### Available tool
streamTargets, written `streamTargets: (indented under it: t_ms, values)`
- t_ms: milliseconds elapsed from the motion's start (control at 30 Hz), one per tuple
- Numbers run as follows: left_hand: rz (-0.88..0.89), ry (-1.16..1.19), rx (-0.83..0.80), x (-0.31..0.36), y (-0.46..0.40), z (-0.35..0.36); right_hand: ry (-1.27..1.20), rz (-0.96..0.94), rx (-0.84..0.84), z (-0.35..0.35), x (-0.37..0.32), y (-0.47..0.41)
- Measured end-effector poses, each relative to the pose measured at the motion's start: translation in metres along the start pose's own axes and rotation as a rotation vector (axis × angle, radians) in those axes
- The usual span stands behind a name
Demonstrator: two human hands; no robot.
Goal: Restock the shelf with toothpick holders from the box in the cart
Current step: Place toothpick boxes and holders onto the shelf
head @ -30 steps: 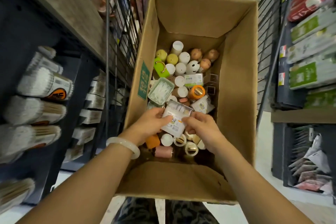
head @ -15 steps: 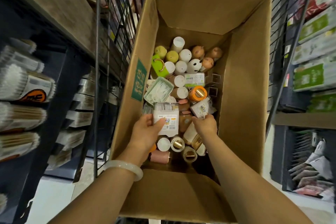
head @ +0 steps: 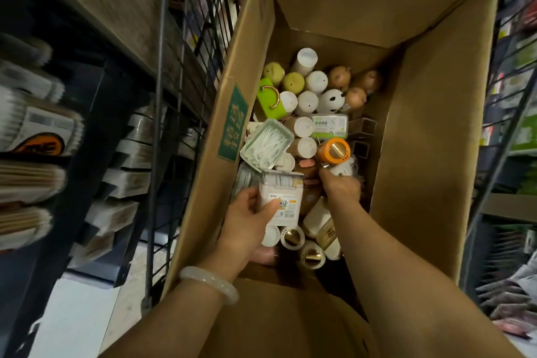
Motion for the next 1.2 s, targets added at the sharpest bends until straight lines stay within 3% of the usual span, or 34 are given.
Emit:
streamTargets:
  t_ms: [300,600,733,933,1200]
  values:
    - [0.007,0.036,0.006,0.013,0.016,-0.002,-0.155,0.102,-0.032,-0.017,0.006,0.06]
    - [0.008,0.127,0.055,0.021,0.034,-0.005,-0.123,-0.383,-0.115,-0.04,-0.021,0.125]
    - [0.008,0.219,-0.017,0.023,0.049,-0.001,-0.127,-0.592,-0.133,-0.052,-0.039,0.145]
    - [0.049,0.314,-0.097,0.022,0.072,-0.01,-0.209,-0.699,-0.267,-0.072,-0.054,0.17]
    - [0.202,0.345,-0.203,0.023,0.114,-0.024,-0.366,-0.701,-0.371,-0.106,-0.047,0.195]
Point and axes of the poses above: each hand's wrist, its own y-axis away from the middle knuckle, its own z-axis out of the palm, x = y × z, the point moved 7 cm from there along -y, towards the middle knuckle, and after that the axes turned 11 degrees about -z, right-handed, at the moved point
